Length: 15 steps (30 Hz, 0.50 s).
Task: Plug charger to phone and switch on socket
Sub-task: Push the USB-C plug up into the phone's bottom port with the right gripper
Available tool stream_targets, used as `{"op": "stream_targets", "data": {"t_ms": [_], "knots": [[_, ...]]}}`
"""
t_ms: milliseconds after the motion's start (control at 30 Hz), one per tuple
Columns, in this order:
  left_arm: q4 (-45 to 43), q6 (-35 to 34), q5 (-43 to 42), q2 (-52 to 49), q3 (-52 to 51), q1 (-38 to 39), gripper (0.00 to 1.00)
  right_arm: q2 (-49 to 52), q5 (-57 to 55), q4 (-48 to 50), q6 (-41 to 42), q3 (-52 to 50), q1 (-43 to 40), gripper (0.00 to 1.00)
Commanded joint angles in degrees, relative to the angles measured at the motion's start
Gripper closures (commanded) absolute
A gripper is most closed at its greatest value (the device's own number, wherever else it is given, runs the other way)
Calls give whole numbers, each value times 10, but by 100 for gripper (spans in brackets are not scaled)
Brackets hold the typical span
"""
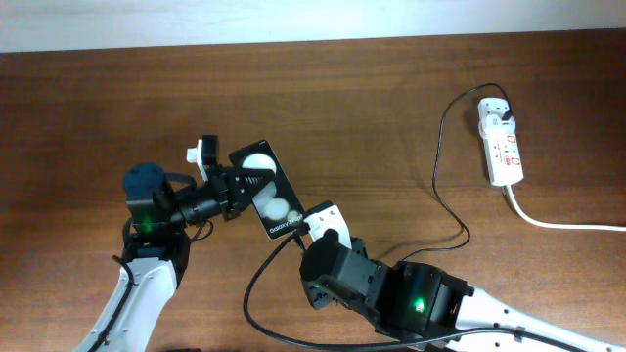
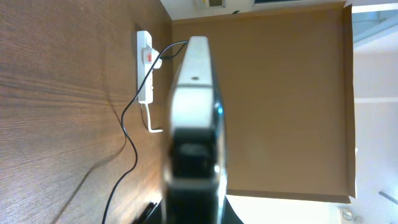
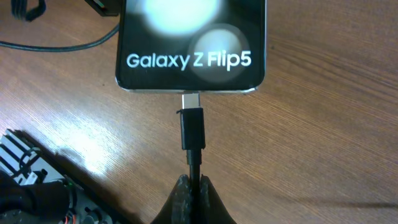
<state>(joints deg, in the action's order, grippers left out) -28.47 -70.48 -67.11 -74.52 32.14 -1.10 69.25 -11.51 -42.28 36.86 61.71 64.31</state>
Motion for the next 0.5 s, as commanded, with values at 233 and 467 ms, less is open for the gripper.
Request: {"op": "stream_targets", "data": {"t_ms": [233, 467], "knots": [[-4, -9, -6, 4, 6, 2, 100, -10, -7, 7, 1, 10, 2, 96], [-4, -9, -6, 4, 6, 2, 100, -10, 5, 5, 0, 10, 2, 96]]}}
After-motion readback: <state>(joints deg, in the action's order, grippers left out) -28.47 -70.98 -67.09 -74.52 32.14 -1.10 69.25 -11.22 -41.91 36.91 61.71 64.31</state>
